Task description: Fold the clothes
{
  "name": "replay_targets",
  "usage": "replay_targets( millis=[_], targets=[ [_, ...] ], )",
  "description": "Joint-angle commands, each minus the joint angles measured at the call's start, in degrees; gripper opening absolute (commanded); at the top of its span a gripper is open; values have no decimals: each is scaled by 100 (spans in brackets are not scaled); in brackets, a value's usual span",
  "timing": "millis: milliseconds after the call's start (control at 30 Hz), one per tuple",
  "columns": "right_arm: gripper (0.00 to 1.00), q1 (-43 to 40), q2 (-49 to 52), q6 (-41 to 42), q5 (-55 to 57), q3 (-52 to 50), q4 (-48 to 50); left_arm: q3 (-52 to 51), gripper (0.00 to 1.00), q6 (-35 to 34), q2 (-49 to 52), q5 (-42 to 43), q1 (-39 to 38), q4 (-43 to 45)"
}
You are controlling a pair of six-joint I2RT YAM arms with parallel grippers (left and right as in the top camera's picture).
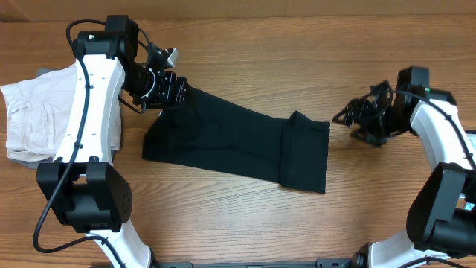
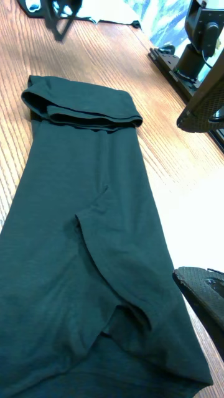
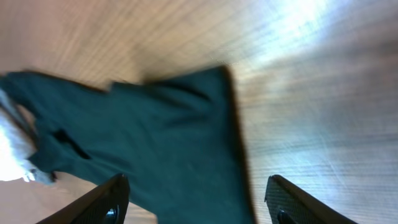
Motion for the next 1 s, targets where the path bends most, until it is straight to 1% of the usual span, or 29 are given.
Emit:
replay_targets(
  millis=[0,200,233,300,333,500,533,600,667,733,800,867,967],
  targets=[
    [73,9,61,-210,136,-494,146,103,73,175,-107,-4,20,28],
    [73,11,83,-227,28,-1456,1078,103,75,195,-107,-59,20,70],
    [72,11,83,-289,-214,-1635,1298,103,75,195,-107,-59,20,74],
    [71,26,85,-601,-918,-1969,1672,103,75,192,-107,-59,20,74],
    [70,42,87,-680,-1075,-2063,1762,103,75,190,-107,-57,20,72],
    [66,247,87,-695,-1375,-2406,2149,103,76,190,-107,-55,20,76],
    [61,313,87,-693,-1399,-2437,2170,103,76,190,-107,-55,20,74],
    [49,420,87,-693,-1370,-2446,2212,103,76,190,-107,-50,20,68],
    [44,490,87,-691,-1373,-2446,2295,103,76,186,-107,-28,20,66],
    [28,498,87,-688,-1370,-2446,2389,103,75,168,-107,37,20,55],
    [24,496,85,-643,-1370,-2433,2465,103,75,173,-107,140,20,46],
    [16,420,72,-645,-1370,-2352,2452,103,75,170,-107,138,20,42],
    [9,177,-13,-640,-1346,-2076,2133,103,75,173,-107,136,20,17]
  ],
)
